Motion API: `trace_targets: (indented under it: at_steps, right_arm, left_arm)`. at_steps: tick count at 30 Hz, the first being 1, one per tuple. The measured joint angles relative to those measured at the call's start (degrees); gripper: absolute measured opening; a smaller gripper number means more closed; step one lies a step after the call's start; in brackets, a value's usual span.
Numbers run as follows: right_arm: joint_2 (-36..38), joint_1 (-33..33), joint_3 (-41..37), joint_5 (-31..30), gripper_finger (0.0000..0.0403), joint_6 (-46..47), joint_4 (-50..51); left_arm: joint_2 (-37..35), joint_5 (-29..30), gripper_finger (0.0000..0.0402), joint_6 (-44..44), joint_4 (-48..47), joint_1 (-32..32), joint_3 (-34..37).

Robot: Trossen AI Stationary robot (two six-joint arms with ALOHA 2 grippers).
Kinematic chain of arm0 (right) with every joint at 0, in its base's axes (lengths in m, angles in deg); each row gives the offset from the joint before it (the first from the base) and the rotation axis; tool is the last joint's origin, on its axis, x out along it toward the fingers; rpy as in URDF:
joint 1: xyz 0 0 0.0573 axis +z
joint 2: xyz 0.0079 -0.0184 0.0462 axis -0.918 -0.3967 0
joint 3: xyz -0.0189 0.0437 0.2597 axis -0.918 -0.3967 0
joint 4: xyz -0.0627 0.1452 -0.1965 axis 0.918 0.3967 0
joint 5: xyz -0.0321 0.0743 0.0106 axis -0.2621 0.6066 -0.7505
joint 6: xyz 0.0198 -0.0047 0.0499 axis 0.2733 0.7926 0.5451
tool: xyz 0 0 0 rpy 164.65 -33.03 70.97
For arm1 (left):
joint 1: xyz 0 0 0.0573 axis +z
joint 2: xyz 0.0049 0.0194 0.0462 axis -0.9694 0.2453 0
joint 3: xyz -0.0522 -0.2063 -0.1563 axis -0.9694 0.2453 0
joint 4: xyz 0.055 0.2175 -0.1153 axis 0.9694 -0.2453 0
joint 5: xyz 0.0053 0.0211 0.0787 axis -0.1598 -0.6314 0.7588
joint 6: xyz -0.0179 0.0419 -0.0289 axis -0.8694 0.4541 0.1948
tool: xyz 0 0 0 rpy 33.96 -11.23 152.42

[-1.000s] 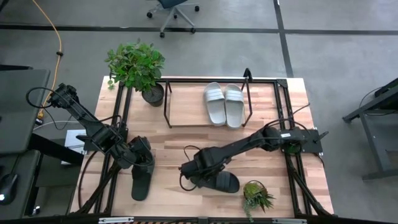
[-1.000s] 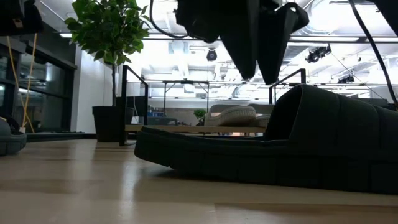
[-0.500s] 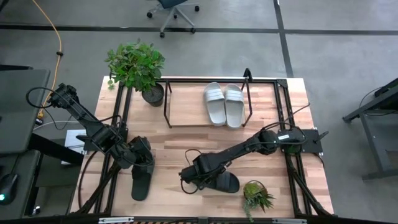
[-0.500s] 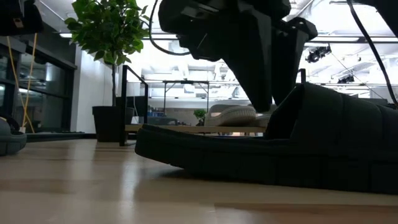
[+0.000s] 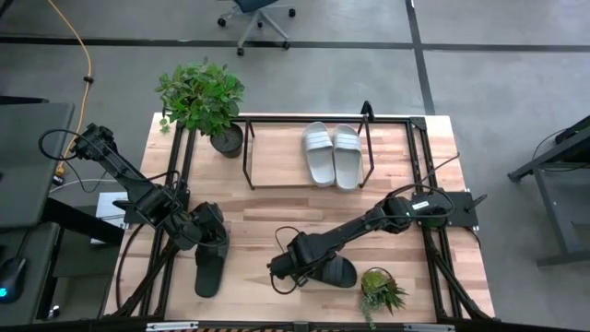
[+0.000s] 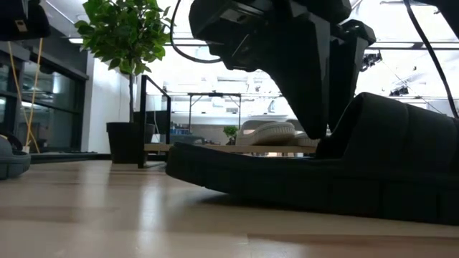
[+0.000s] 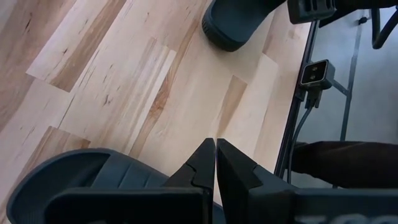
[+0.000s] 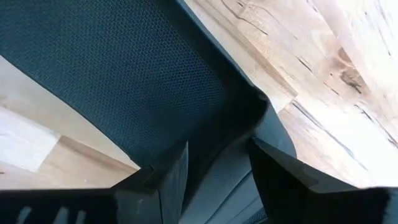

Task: Pick and place slides into the shelf
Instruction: Put the right black slipper on the shelf

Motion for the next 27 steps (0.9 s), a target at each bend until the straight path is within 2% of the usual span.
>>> trace_targets:
  at_steps: [5,12,27]
  right_arm:
    - [-0.02,0.00,-0.02,0.02,0.0162,0.01,-0.01]
    - [0.00,-0.02,-0.04,0.04,0.0132,-0.97,0.05]
    - [0.07,-3.09,-0.04,2.07,0.0129,-8.13,0.13]
  left_arm:
    - [0.00,0.00,0.0005,0.02,-0.02,0.00,0.00]
    - [0.00,-0.01,0.0005,0.02,-0.02,0.00,0.00]
    - [0.00,-0.98,0.0005,0.76,0.00,-0.02,0.00]
